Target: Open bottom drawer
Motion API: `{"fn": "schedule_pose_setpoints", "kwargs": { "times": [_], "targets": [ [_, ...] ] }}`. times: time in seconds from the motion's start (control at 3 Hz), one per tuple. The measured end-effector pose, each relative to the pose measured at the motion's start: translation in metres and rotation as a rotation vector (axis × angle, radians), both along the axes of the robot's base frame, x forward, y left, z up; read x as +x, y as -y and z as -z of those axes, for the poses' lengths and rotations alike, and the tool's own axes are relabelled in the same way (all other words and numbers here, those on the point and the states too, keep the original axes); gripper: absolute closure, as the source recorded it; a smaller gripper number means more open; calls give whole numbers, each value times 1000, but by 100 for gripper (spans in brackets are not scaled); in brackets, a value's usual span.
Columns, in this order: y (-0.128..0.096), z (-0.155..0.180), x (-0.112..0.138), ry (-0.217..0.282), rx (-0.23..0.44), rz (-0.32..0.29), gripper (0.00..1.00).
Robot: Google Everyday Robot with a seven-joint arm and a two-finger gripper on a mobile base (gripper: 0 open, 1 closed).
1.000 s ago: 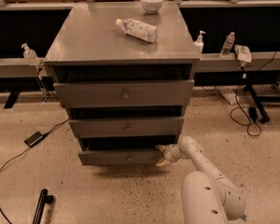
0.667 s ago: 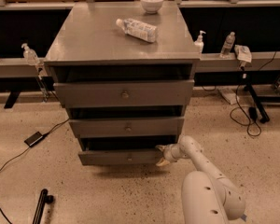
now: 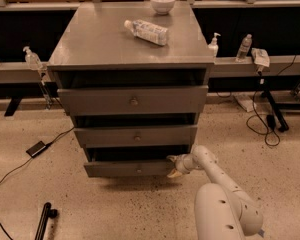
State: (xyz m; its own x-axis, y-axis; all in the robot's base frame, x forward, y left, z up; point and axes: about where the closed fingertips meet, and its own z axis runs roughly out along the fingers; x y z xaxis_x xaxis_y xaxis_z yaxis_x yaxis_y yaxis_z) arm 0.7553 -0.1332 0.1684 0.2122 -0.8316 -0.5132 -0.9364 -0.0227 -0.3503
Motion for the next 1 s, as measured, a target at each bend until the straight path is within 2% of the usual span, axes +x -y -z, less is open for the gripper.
{"fn": "schedule_pose_setpoints", "kwargs": {
  "times": [0.33, 0.67, 1.0],
  "targets": [
    [0, 0, 0, 0, 0, 0, 38],
    [0, 0, 0, 0, 0, 0, 16],
    [2, -6, -9, 41, 45, -14, 0]
  ]
}}
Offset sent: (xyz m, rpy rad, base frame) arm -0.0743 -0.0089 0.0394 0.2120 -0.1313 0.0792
